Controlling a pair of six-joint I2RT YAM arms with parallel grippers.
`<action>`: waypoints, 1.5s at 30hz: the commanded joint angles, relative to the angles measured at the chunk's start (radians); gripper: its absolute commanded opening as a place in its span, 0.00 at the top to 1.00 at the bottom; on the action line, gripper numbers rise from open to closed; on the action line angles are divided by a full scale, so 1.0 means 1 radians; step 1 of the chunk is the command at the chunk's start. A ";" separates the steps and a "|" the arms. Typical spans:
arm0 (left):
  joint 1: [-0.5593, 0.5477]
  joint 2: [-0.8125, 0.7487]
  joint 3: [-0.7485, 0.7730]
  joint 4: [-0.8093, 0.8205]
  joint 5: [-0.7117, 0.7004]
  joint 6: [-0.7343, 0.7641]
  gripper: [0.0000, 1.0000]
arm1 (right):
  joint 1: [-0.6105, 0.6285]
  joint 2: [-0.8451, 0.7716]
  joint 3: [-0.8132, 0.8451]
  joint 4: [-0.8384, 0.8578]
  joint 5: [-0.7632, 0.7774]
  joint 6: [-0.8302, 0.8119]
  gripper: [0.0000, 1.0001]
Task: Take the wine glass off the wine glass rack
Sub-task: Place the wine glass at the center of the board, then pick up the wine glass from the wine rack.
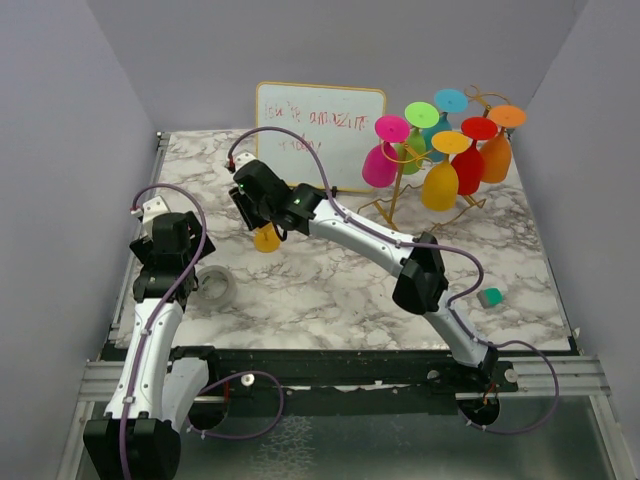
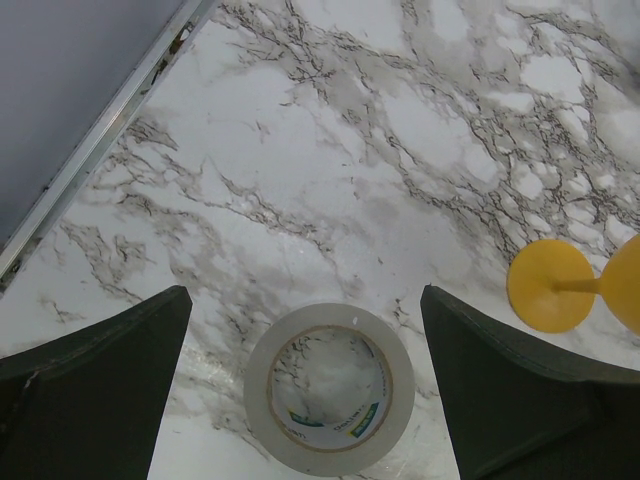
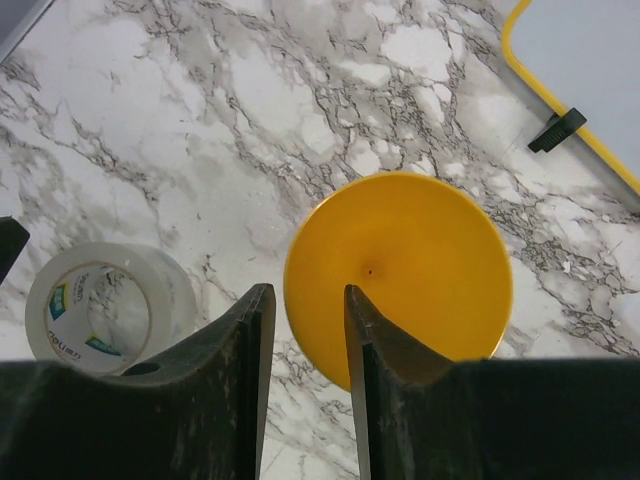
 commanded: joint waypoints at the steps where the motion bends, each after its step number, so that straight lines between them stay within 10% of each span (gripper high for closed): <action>1: 0.005 -0.027 0.026 -0.016 -0.024 -0.008 0.01 | 0.007 0.019 0.046 -0.037 -0.036 0.004 0.58; 12: 0.005 -0.022 0.032 -0.013 0.018 0.011 0.01 | 0.006 -0.164 0.034 0.003 -0.082 0.005 0.46; 26: 0.005 -0.011 0.032 -0.004 0.041 0.012 0.01 | 0.006 -0.975 -1.015 0.362 -0.108 0.398 0.43; 36: 0.005 -0.028 0.022 0.005 0.082 0.014 0.01 | 0.006 -1.439 -1.461 0.217 0.206 0.712 0.37; 45: 0.005 -0.028 0.019 0.015 0.105 0.020 0.01 | 0.007 -1.621 -1.411 -0.057 0.474 0.704 0.37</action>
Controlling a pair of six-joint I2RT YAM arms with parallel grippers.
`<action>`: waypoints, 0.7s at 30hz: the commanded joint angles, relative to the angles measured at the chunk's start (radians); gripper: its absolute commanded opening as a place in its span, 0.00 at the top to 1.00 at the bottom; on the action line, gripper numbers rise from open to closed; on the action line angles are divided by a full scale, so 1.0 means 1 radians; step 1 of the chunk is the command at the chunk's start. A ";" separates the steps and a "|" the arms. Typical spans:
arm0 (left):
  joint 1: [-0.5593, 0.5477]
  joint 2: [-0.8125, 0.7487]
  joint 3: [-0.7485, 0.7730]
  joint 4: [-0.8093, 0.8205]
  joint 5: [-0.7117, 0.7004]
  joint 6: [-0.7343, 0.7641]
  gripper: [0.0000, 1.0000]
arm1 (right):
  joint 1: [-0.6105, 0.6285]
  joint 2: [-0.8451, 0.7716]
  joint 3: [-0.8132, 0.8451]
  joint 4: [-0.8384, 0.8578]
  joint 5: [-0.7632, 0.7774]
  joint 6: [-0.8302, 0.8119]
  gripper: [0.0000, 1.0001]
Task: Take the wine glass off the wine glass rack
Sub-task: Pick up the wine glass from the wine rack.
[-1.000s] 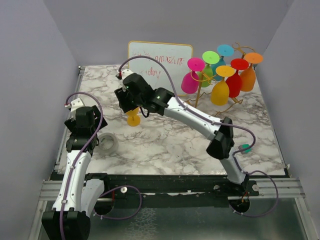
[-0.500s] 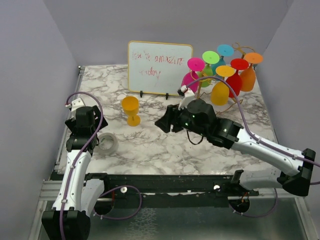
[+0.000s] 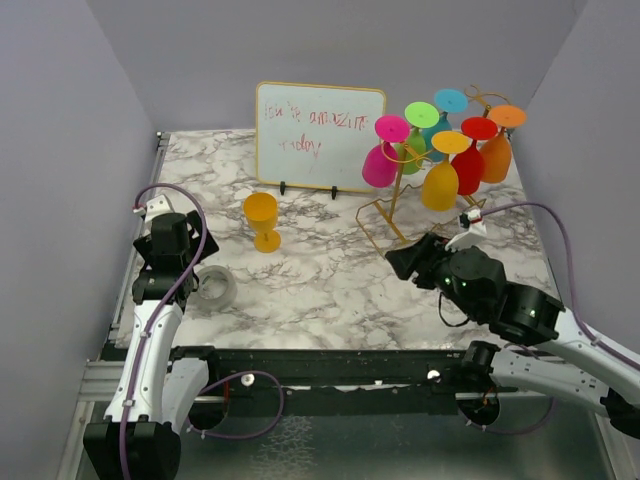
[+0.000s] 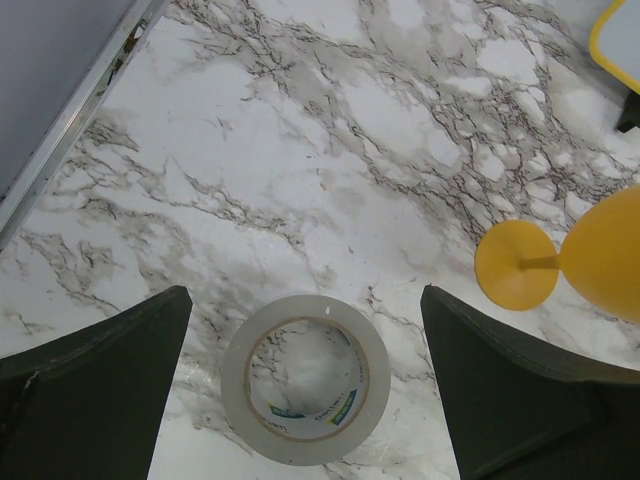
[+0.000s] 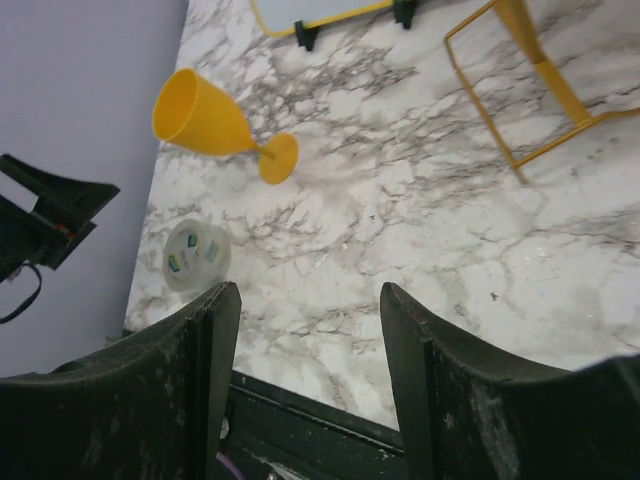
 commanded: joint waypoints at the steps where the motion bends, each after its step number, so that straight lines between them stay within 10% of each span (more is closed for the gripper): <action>1: 0.005 -0.013 0.015 0.012 0.033 0.014 0.01 | 0.005 0.012 0.095 -0.185 0.177 -0.018 0.37; 16: 0.004 0.000 0.008 0.021 0.079 0.027 0.01 | -0.033 0.185 0.287 -0.456 0.161 -0.142 0.36; 21: 0.004 0.000 0.006 0.019 0.079 0.027 0.01 | -0.436 0.205 0.178 -0.302 -0.235 -0.341 0.37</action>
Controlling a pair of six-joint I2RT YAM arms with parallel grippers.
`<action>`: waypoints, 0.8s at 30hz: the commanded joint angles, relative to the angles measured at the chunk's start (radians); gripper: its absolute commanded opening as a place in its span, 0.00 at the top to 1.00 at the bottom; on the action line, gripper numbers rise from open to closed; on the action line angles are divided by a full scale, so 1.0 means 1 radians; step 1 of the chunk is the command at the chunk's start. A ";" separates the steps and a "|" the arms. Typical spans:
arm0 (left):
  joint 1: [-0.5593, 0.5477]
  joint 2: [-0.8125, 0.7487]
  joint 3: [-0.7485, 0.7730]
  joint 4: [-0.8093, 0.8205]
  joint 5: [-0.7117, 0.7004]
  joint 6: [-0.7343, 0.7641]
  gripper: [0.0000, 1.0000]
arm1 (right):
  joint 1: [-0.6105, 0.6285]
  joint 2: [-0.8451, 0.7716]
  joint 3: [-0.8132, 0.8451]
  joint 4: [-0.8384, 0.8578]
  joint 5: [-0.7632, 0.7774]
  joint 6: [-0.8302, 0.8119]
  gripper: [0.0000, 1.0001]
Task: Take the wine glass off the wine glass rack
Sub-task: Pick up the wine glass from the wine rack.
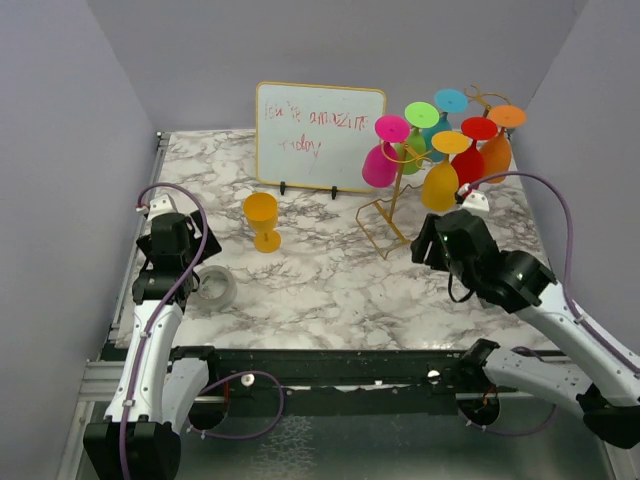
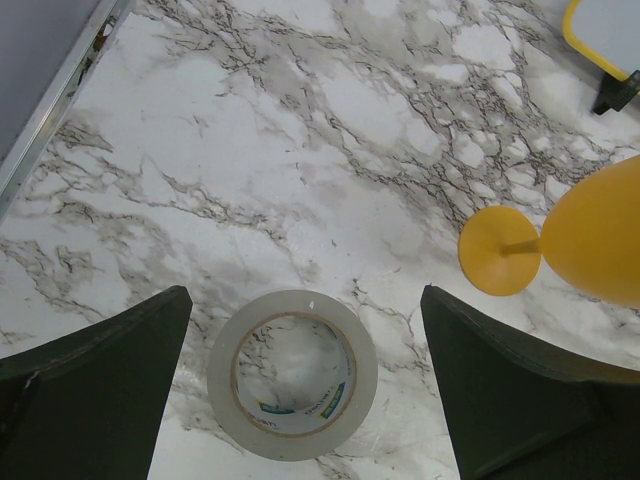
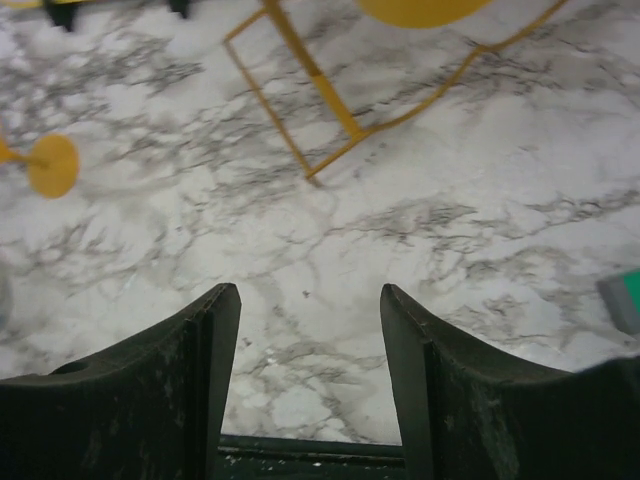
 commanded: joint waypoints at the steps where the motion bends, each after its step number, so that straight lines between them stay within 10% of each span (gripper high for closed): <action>1: 0.005 0.000 0.006 0.016 0.022 0.010 0.01 | -0.372 0.035 -0.076 0.066 -0.412 -0.200 0.37; 24: 0.004 -0.013 0.002 0.020 0.028 0.014 0.01 | -0.572 -0.005 0.100 0.148 -0.496 -0.088 0.39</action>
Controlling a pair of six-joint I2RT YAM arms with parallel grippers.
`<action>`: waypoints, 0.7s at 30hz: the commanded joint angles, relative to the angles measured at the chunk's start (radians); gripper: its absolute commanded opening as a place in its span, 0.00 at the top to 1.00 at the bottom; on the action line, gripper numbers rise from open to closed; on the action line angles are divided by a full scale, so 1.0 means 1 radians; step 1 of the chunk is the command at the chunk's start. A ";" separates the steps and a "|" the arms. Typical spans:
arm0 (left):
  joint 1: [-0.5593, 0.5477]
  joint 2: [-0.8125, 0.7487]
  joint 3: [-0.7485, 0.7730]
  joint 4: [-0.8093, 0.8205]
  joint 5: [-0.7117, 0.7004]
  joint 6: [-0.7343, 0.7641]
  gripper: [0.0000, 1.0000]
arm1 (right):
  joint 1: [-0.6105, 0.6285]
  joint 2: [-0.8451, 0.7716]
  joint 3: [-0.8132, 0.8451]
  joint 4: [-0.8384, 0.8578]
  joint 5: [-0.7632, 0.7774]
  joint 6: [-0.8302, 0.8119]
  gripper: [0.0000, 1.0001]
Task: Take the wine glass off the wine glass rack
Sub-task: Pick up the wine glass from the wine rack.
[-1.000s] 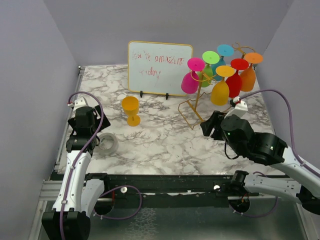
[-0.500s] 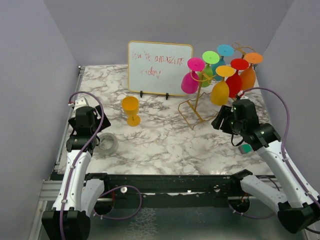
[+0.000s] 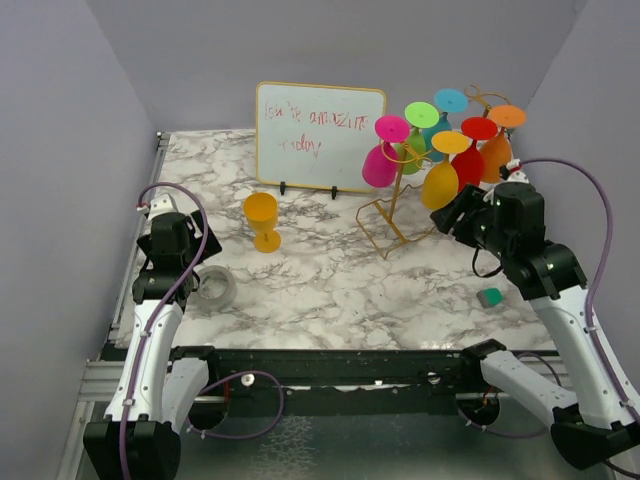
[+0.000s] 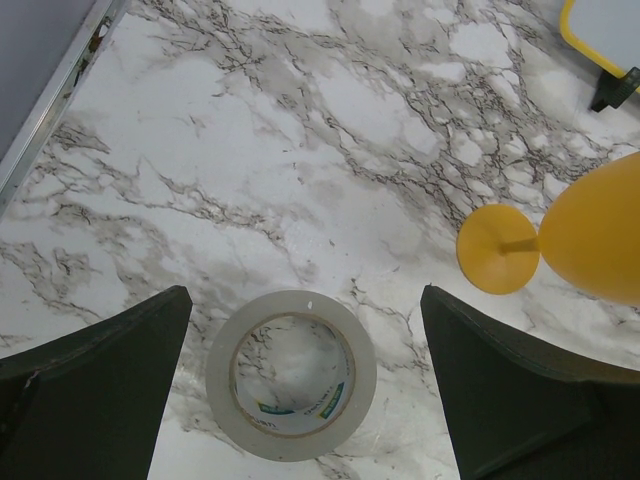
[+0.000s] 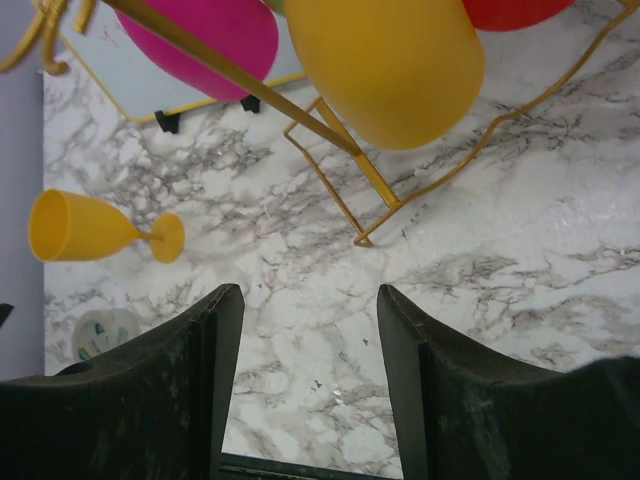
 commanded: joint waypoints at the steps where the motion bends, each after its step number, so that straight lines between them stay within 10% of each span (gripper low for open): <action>1: 0.004 -0.022 0.002 0.017 0.021 0.009 0.01 | -0.026 0.027 0.086 0.057 -0.027 0.043 0.40; 21: 0.004 -0.039 -0.003 0.021 0.025 0.007 0.01 | -0.120 0.193 0.302 0.215 -0.051 0.165 0.38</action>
